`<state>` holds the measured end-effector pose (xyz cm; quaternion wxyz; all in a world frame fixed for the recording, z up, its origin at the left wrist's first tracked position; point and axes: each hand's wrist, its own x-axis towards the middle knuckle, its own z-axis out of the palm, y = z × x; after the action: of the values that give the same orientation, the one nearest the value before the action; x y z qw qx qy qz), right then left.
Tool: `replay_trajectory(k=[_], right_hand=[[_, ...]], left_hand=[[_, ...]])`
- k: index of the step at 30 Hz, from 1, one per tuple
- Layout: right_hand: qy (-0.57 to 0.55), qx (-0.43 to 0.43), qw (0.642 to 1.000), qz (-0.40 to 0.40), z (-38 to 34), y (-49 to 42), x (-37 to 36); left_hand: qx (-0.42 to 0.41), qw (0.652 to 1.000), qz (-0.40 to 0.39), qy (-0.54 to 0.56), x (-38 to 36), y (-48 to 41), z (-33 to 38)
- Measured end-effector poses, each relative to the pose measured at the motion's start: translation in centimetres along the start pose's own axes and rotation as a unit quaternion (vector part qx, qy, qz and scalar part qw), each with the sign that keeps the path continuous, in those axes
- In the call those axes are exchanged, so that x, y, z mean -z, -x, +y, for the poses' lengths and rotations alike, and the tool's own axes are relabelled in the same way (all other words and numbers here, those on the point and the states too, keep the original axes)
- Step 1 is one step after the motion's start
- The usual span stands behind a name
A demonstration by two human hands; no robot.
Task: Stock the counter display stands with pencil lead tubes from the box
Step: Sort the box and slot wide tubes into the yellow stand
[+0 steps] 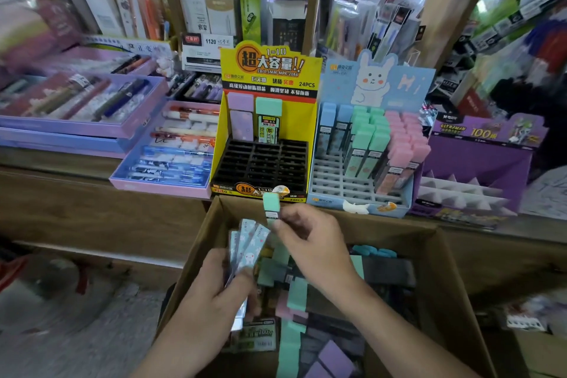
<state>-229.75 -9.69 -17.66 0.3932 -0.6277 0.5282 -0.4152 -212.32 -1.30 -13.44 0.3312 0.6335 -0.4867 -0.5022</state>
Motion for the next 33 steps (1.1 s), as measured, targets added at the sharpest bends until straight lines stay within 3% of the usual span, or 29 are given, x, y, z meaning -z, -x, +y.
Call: replay_trajectory(k=[11, 16, 24, 33], right_hand=[[-0.052, -0.024, 0.997, 0.053, -3.0, 2.0, 7.6], [-0.091, 0.006, 0.993, 0.076, -3.4, 2.4, 10.9], [0.056, 0.084, 0.983, 0.152, -4.7, 1.1, 15.5], [0.101, 0.147, 0.975, 0.133, -7.2, -1.6, 16.8]], left_hand=[[-0.032, 0.994, -0.072, 0.08, -2.8, -2.8, 2.7], [-0.05, 0.991, -0.077, 0.099, -4.4, -3.6, 3.1], [-0.04, 0.988, -0.069, 0.134, -4.8, -3.9, 2.2], [-0.056, 0.985, -0.062, 0.153, -5.1, -3.6, 2.2]])
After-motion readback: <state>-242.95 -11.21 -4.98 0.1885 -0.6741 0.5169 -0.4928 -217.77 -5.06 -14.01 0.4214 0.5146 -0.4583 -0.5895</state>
